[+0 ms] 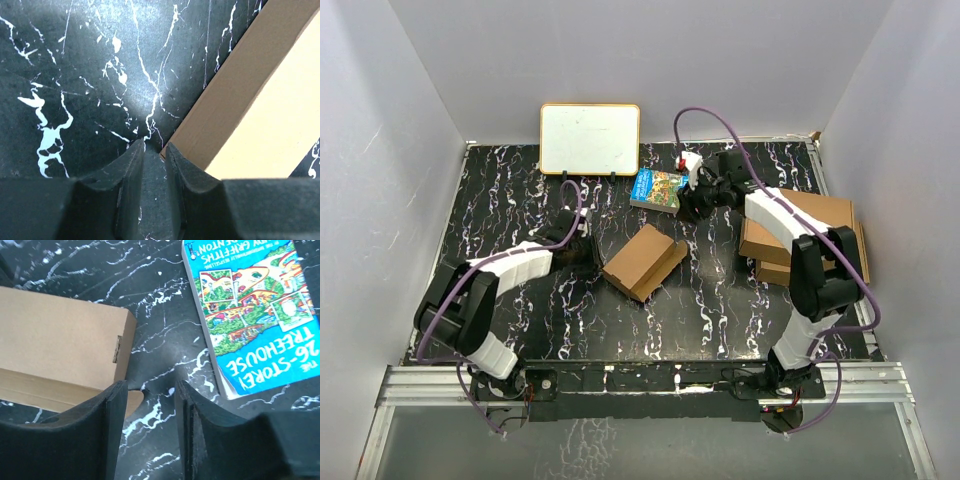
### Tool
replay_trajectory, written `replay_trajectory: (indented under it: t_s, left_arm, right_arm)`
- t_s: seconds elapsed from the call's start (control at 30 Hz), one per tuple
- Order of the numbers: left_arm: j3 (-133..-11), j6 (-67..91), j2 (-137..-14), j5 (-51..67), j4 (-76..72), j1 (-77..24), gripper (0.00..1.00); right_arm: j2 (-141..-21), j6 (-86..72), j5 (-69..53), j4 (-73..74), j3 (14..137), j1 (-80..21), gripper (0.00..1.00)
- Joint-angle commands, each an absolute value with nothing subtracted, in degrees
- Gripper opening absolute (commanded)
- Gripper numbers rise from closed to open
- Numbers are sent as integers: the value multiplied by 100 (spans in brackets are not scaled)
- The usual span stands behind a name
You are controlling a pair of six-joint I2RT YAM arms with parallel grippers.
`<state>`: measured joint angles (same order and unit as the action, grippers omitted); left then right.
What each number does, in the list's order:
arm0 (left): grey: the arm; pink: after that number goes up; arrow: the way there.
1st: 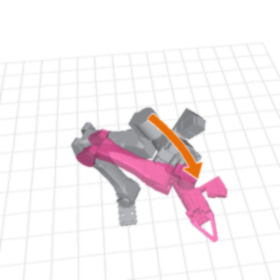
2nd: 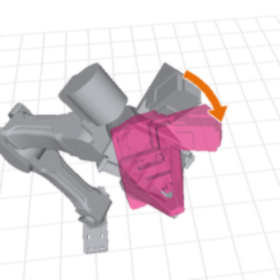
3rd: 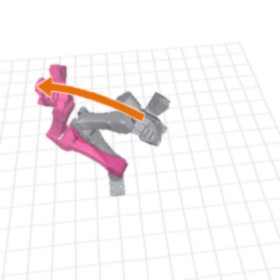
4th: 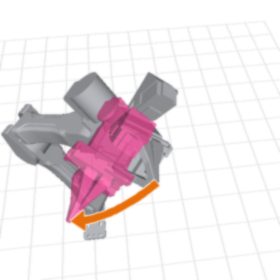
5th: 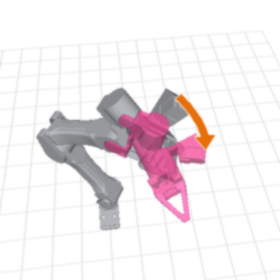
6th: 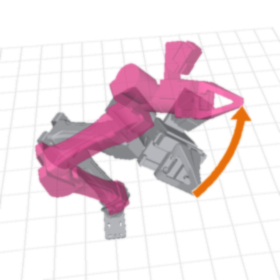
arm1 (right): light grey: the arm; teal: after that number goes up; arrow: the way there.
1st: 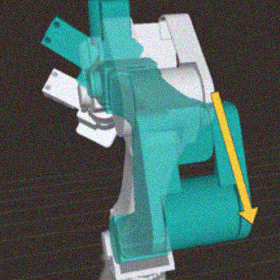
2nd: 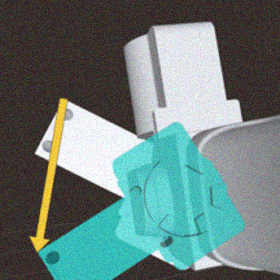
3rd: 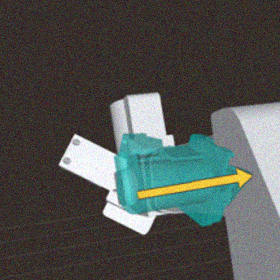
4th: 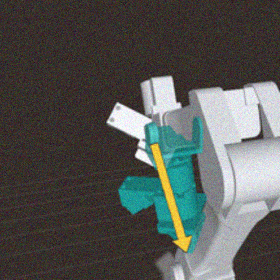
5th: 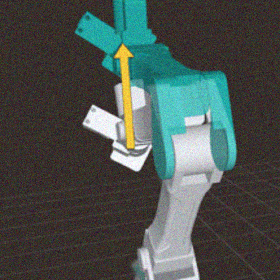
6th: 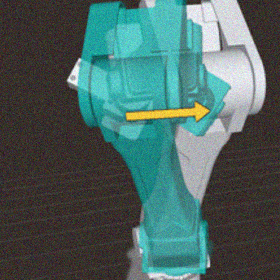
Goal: Fold the paper box
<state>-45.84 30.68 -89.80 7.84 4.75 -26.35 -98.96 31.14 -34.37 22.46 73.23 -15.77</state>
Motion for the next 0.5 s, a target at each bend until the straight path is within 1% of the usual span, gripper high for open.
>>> replay_trajectory:
  t_s: [0.0, 0.07, 0.1, 0.13, 0.23, 0.3, 0.4, 0.47]
  left_arm:
    - [-4331, 3108, -8421, 616, 532, -2600, 24]
    - [-4039, 3212, -8047, 498, 580, -2605, 25]
    - [-3889, 3258, -7895, 446, 622, -2602, 25]
    - [-3752, 3322, -7524, 412, 676, -2597, 25]
    - [-3335, 3525, -6938, 559, 742, -2602, 24]
    - [-3093, 3695, -6684, 770, 615, -2602, 22]
    - [-2870, 3900, -6689, 1136, 364, -2617, 21]
    - [-2902, 3901, -6857, 1202, 296, -2619, 21]
  right_arm:
    - [-10255, 2019, -4626, 2233, 7679, -1449, 48]
    - [-10392, 1920, -4407, 2154, 7752, -1463, 48]
    - [-10465, 1958, -4231, 2136, 7796, -1466, 46]
    - [-10536, 2026, -4039, 2147, 7851, -1468, 43]
    - [-10735, 2294, -3752, 2247, 7975, -1477, 27]
    - [-10901, 2430, -3667, 2366, 8067, -1522, 21]
    - [-11064, 2606, -3647, 2643, 8193, -1668, 17]
    - [-11063, 2746, -3571, 2725, 8152, -1782, 16]
